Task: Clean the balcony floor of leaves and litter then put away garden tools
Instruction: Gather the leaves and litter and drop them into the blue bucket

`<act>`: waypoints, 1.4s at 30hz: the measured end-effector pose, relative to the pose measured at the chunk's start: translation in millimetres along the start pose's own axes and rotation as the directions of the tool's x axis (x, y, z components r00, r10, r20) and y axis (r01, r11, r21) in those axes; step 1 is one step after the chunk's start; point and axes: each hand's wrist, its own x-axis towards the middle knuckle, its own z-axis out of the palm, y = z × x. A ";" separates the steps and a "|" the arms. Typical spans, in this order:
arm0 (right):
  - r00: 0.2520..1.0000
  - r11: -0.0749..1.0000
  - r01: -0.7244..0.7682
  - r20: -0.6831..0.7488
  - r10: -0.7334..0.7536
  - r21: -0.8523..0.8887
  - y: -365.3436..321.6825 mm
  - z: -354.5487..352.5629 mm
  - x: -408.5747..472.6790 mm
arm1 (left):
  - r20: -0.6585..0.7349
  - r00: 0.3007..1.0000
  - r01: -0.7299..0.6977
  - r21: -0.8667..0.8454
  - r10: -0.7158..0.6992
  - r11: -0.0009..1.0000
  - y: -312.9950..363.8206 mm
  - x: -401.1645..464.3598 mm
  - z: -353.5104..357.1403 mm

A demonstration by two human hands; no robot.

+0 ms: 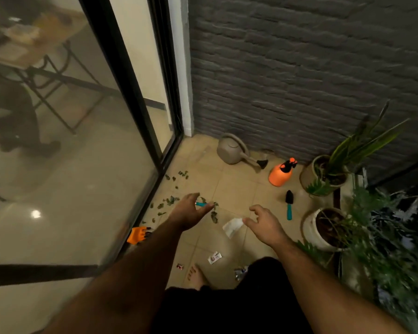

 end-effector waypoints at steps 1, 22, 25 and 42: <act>1.000 1.000 0.013 0.008 -0.013 -0.007 -5.3 -6.7 12.2 | -0.006 1.000 0.010 -0.018 -0.010 1.000 6.7 10.1 -5.2; 0.745 0.776 0.550 0.601 -0.289 -0.309 -77.3 -115.9 341.7 | -0.188 0.732 0.434 -0.611 -0.654 0.662 80.6 169.4 41.2; 0.712 0.751 0.577 0.649 -0.270 -0.321 -82.9 -105.0 355.0 | -0.180 0.688 0.451 -0.653 -0.703 0.608 82.4 174.7 52.8; 0.639 0.728 0.563 0.765 -0.081 -0.392 -30.8 93.0 474.8 | 0.066 0.541 0.521 -0.809 -0.839 0.272 -26.2 289.9 189.9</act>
